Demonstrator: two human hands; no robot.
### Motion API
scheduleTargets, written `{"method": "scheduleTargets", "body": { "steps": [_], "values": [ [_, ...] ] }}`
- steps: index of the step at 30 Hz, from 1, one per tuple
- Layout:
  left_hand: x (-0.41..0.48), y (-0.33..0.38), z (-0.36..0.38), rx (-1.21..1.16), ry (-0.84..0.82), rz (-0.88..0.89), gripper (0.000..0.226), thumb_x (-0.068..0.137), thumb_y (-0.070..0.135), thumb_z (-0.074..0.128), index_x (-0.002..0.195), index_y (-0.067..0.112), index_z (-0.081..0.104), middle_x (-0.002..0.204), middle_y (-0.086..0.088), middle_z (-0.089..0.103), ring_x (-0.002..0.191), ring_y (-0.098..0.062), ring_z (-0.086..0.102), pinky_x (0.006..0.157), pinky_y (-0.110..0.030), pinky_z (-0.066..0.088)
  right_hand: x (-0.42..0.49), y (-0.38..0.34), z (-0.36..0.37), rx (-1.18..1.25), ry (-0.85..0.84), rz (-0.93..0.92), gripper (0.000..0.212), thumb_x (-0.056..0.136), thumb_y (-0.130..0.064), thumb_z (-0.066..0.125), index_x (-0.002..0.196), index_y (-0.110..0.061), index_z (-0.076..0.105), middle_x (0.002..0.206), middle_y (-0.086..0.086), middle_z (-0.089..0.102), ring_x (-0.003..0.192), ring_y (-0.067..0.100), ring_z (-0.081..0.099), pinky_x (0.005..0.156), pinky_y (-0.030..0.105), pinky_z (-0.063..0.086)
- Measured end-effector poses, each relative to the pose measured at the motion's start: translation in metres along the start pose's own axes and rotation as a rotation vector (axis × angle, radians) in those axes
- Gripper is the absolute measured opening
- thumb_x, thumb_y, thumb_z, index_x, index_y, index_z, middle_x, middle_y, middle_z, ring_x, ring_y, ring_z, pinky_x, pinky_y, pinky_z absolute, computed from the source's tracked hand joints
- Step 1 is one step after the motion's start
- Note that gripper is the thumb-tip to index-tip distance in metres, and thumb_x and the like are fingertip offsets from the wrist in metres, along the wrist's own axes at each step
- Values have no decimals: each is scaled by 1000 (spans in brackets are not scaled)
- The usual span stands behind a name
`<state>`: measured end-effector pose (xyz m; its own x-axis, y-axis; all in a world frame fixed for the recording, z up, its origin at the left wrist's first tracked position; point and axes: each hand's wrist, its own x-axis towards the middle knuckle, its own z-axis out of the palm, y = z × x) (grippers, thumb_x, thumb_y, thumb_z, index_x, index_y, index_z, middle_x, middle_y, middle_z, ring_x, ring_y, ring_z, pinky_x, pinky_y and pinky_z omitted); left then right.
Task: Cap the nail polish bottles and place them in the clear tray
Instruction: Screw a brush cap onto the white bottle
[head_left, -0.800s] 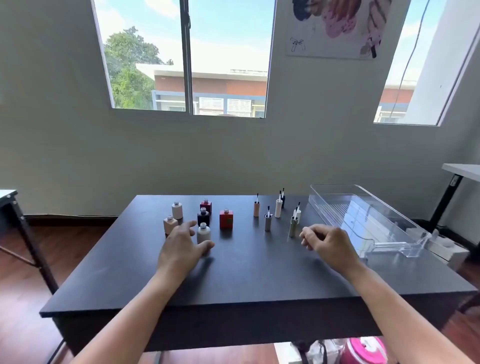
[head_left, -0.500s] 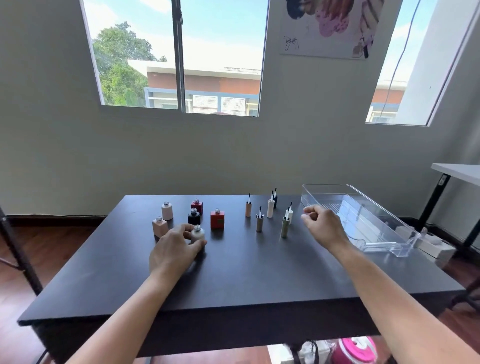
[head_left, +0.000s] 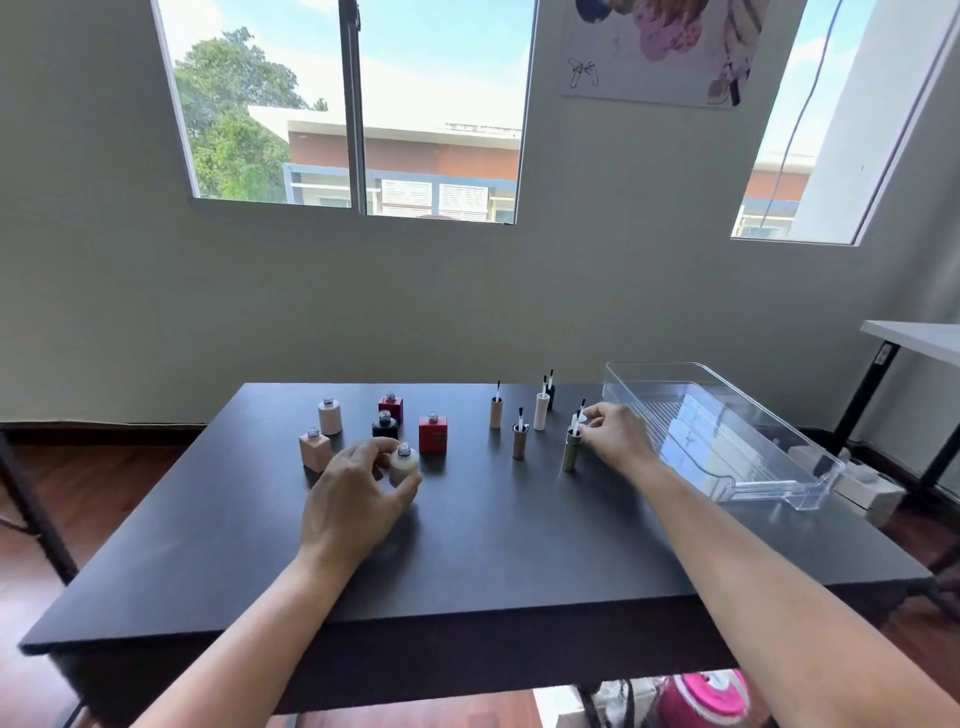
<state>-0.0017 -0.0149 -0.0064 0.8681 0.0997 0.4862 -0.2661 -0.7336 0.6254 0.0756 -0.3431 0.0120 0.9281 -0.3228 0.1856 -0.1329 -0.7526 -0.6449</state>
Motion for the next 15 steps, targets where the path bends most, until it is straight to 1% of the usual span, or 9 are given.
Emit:
{"method": "scheduleTargets", "body": {
  "steps": [4,6,8,9,11,12,13,15],
  "values": [
    [0,0,0,-22,2,16,37,77,35,76,111,21,68,102,4,70,93,-14,64,80,-28,50,-5,0,1,6,14,-24,8,81,-30,64,88,-27,67,74,-15,62,96,23,66,85,40,54],
    [0,1,-1,-32,1,22,36,78,34,76,111,21,68,101,5,69,91,-13,64,78,-26,48,-9,-2,-2,46,25,-28,5,80,-29,66,84,-28,64,71,-17,61,95,23,66,83,36,52],
    [-1,1,-2,-42,-1,27,36,78,33,77,111,20,68,101,5,69,88,-12,63,79,-25,48,-14,-5,-9,108,51,-35,6,79,-25,69,81,-25,63,70,-17,62,92,23,66,77,31,49],
    [-1,1,-2,-48,-2,33,37,78,31,78,111,19,69,101,4,69,87,-12,63,79,-25,47,-18,-7,-15,149,66,-39,6,78,-23,69,81,-22,64,71,-14,65,89,24,67,77,33,51],
    [-3,1,-4,-54,-8,47,38,77,31,79,111,18,69,100,3,69,85,-11,63,79,-23,46,-28,-11,-29,223,100,-64,5,79,-19,69,83,-16,67,75,-8,70,85,25,68,79,45,57],
    [-3,3,-4,-57,-11,54,38,77,31,79,111,19,69,99,4,68,84,-10,63,77,-23,45,-34,-12,-36,247,126,-80,5,79,-18,70,83,-16,67,75,-8,70,84,24,68,80,48,57],
    [-5,4,-5,-64,-14,60,37,77,31,80,111,20,69,97,5,68,83,-9,63,76,-23,45,-40,-14,-44,266,152,-96,6,80,-18,71,84,-16,67,76,-11,70,84,21,68,81,49,57],
    [-7,7,-6,-97,-30,52,36,76,32,79,109,23,68,94,8,68,82,-6,64,75,-23,47,-54,-18,-56,325,186,-133,7,82,-19,72,83,-20,66,76,-14,70,79,12,70,79,46,59]
  ]
}}
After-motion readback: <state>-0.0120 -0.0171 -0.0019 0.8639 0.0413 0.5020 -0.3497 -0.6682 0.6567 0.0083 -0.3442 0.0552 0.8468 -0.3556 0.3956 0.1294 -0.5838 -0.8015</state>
